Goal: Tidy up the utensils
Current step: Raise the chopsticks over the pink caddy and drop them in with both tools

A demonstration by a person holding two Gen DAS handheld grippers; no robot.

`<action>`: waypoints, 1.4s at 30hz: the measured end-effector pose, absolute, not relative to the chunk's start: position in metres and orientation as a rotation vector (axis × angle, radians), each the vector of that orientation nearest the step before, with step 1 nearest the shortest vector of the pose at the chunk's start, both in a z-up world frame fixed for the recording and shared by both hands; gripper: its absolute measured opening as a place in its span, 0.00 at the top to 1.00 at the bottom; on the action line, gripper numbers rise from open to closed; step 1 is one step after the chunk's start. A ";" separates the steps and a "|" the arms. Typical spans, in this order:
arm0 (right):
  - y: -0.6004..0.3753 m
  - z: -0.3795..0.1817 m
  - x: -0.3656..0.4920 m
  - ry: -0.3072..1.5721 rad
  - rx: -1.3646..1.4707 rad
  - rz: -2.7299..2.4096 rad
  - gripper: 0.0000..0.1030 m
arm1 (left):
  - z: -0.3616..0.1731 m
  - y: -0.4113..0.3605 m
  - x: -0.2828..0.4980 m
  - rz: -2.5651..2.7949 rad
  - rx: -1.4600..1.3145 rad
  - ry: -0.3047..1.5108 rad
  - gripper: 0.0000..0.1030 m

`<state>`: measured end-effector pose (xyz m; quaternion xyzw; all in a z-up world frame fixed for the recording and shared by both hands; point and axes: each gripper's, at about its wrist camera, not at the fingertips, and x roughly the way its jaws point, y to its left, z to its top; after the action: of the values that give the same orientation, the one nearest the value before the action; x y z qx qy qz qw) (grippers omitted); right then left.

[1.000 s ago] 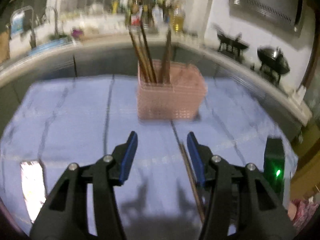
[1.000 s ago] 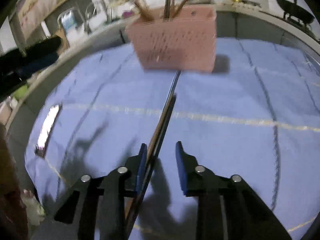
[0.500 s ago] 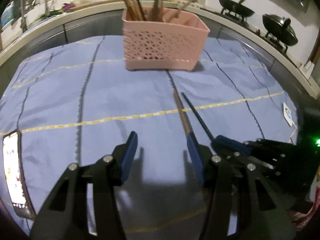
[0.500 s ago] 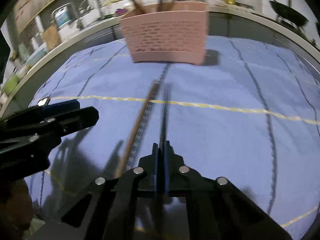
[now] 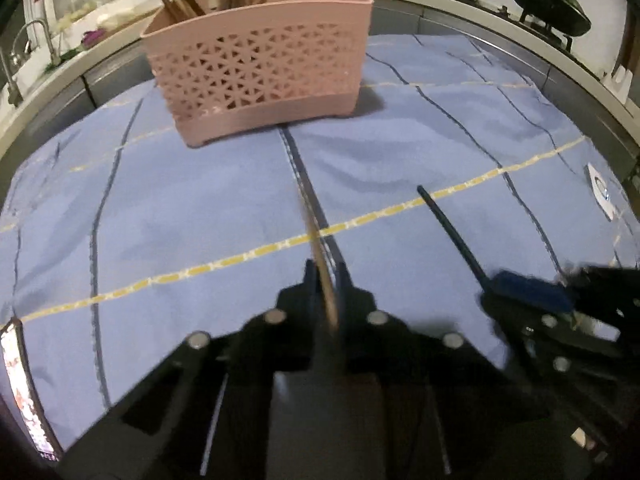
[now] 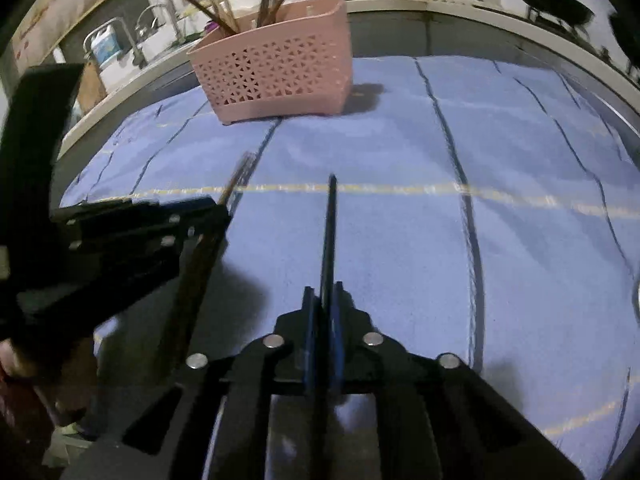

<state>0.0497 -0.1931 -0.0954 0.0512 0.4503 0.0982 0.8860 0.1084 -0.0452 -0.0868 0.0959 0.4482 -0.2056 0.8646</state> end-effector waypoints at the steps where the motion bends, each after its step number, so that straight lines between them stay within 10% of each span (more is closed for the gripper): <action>1: -0.191 -0.096 0.058 0.933 0.111 0.210 0.87 | -0.087 -0.043 0.111 -0.438 0.191 0.941 0.95; 25: -0.196 0.140 0.184 0.413 0.305 0.483 0.95 | 0.177 0.032 0.177 -0.478 -0.041 0.392 0.95; 38: -0.193 0.085 0.237 0.479 0.269 0.417 0.95 | 0.128 0.008 0.243 -0.448 0.017 0.532 0.95; 40: -0.191 0.081 0.235 0.495 0.278 0.408 0.91 | 0.119 0.005 0.243 -0.422 0.034 0.566 0.91; 42: -0.194 0.084 0.230 0.495 0.302 0.409 0.65 | 0.118 0.006 0.240 -0.408 0.035 0.564 0.74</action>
<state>0.2299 -0.1936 0.0840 0.1478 0.2425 0.2001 0.9377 0.2400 0.0063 0.1182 0.0171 0.2766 -0.1998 0.9398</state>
